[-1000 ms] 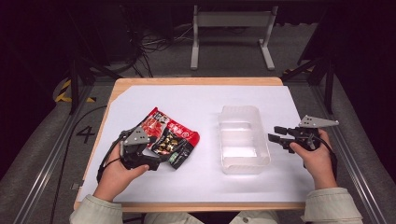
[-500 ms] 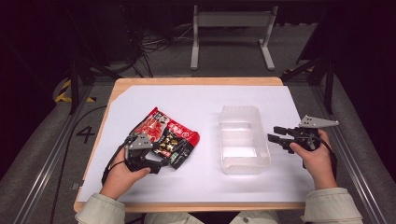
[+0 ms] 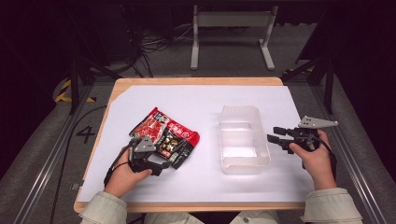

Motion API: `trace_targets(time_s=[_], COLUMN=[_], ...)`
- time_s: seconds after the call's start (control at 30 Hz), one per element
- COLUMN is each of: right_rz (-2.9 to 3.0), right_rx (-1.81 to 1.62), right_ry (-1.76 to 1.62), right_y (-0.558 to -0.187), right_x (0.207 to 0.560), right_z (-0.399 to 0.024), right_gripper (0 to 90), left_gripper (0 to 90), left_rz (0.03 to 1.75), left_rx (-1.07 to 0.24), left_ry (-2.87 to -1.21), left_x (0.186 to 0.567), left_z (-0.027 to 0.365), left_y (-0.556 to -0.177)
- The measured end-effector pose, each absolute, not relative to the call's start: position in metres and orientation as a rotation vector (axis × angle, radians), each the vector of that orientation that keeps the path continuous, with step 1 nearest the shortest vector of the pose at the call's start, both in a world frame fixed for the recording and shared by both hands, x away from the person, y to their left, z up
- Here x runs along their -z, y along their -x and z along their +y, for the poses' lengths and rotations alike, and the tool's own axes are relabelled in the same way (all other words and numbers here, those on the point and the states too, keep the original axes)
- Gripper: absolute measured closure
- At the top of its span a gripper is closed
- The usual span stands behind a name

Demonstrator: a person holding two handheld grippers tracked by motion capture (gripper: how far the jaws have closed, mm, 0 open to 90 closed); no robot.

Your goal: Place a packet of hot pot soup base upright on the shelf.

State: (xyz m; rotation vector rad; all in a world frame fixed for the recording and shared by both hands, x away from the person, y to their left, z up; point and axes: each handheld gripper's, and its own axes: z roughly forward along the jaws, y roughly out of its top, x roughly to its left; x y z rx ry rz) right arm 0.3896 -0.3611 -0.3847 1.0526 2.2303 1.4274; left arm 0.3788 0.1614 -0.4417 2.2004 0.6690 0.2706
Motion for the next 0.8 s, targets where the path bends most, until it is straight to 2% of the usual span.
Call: trace_targets(time_s=[0.2, 0.5, 0.7, 0.8], right_rz=[2.228, 2.224, 2.217, 2.216], right_rx=[-1.442, -1.445, -1.452, -1.451], right_ry=[-1.057, -1.060, -1.066, -1.069], right_y=[-0.389, -0.388, -0.386, -0.385], right_x=[0.385, 0.386, 0.386, 0.386], right_z=[-0.361, -0.362, -0.362, -0.363], right_gripper=[48.6, 48.5, 48.5, 48.5], left_gripper=[18.5, 21.7, 22.6, 26.3], left_rz=[0.608, 0.569, 0.537, 0.542], left_rx=[-0.256, -0.193, -0.249, -0.274], left_ry=[-2.203, -2.193, -2.238, -2.235], left_x=[0.448, 0.450, 0.452, 0.453], left_z=[0.158, 0.156, 0.147, 0.146], left_y=[-0.380, -0.379, -0.377, -0.376])
